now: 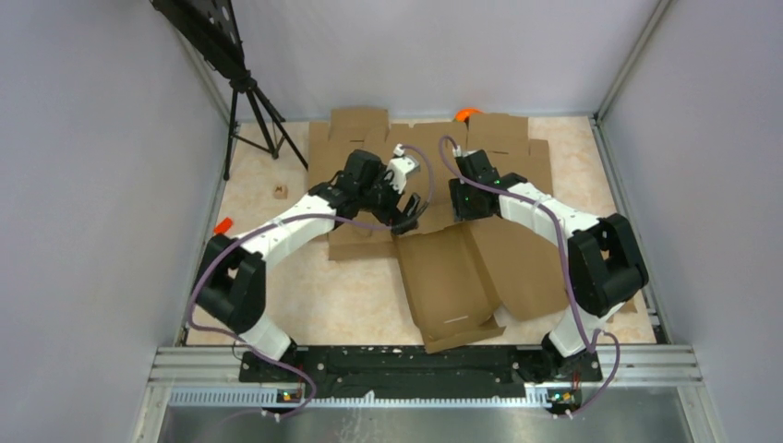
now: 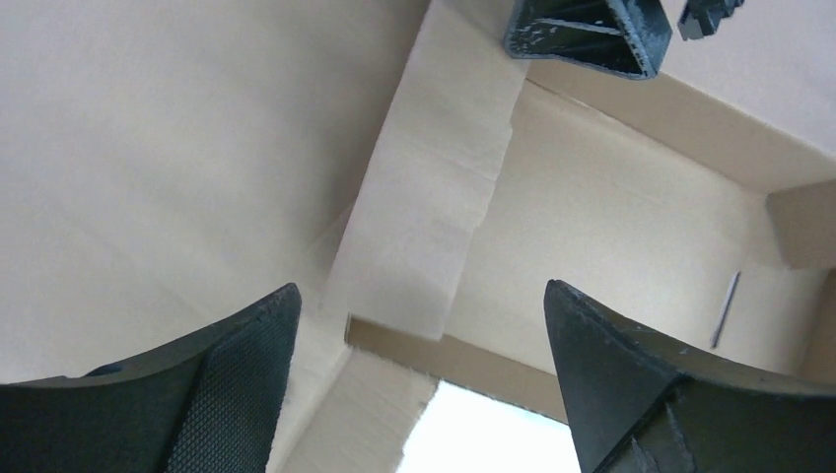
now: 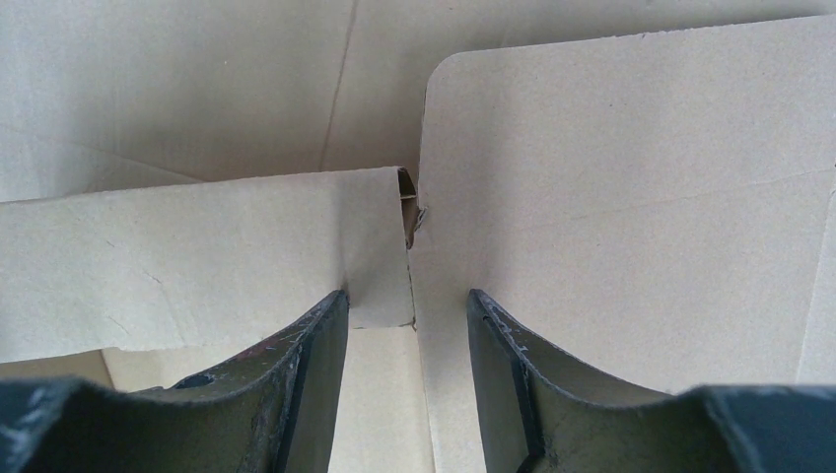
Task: Fold the paper box
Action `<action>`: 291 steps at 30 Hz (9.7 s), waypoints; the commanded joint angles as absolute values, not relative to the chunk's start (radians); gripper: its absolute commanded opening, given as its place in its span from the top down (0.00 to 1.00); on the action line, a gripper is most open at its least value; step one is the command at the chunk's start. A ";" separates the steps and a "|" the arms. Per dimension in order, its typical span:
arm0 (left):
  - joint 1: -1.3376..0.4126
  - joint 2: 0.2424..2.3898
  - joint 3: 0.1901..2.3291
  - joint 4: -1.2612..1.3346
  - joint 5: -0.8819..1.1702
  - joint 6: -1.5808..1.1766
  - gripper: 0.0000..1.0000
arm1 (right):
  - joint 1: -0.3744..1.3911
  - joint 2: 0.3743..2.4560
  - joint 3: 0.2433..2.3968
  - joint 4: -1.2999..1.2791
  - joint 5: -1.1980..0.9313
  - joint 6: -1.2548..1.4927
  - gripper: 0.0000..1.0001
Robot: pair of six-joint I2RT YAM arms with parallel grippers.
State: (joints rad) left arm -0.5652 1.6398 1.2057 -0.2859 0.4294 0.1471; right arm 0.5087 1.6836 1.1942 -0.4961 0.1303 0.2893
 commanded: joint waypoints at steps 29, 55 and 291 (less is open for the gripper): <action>-0.586 1.470 0.888 0.010 -0.056 -1.021 0.06 | 0.539 1.731 1.230 -0.479 0.071 0.292 0.53; -0.609 1.624 1.004 -0.095 -0.108 -1.053 0.38 | 0.545 1.733 1.232 -0.480 0.067 0.292 0.53; -0.890 1.435 0.774 -0.466 -0.605 -0.765 1.00 | 0.428 1.149 0.830 -0.318 -0.336 0.474 1.00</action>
